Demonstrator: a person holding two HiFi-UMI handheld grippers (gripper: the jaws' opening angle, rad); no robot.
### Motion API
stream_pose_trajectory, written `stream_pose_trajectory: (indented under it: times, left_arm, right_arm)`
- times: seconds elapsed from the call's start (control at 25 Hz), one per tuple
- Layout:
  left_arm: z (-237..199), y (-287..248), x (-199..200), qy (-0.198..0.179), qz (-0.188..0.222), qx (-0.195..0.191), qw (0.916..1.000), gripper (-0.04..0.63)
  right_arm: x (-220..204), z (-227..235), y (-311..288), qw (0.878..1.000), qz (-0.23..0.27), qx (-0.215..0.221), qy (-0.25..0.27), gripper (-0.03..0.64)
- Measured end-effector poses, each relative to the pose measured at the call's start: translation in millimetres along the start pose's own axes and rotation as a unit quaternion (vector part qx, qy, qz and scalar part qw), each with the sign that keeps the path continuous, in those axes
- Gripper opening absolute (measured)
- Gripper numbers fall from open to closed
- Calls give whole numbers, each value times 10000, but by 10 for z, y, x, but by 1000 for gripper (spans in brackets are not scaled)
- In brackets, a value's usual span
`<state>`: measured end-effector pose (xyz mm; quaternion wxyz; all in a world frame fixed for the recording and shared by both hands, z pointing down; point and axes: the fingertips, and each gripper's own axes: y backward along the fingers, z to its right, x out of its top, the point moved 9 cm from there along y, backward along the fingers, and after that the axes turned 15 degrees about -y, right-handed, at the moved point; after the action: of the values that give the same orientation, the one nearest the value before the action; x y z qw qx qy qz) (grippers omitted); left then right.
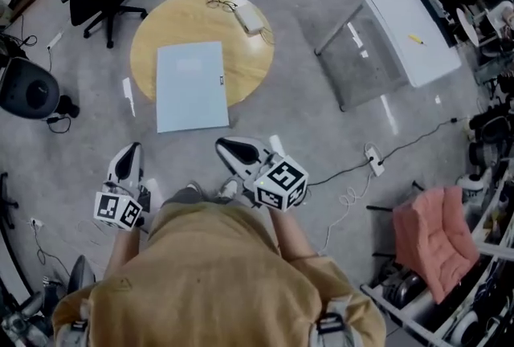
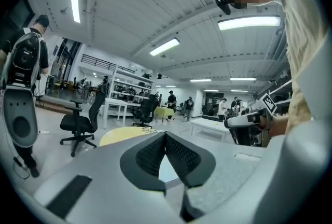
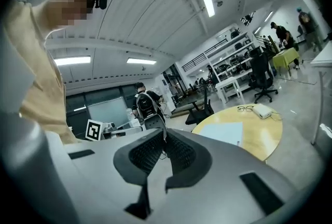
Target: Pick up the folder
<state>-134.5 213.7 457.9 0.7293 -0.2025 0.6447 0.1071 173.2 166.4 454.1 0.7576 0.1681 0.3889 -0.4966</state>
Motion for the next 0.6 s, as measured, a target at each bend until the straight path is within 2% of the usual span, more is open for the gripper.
stream_pose_trajectory:
  times: [0.28,0.6]
  left_arm:
    - [-41,195,-111,86,-125,451,9989,3]
    - [-362,122,-120,183,-156,435,9988,3]
  right_arm:
    - [-142,37,-203,9983,-358,446,-74,3]
    - [-35,-29,-569,9965,-657,512,-95,5]
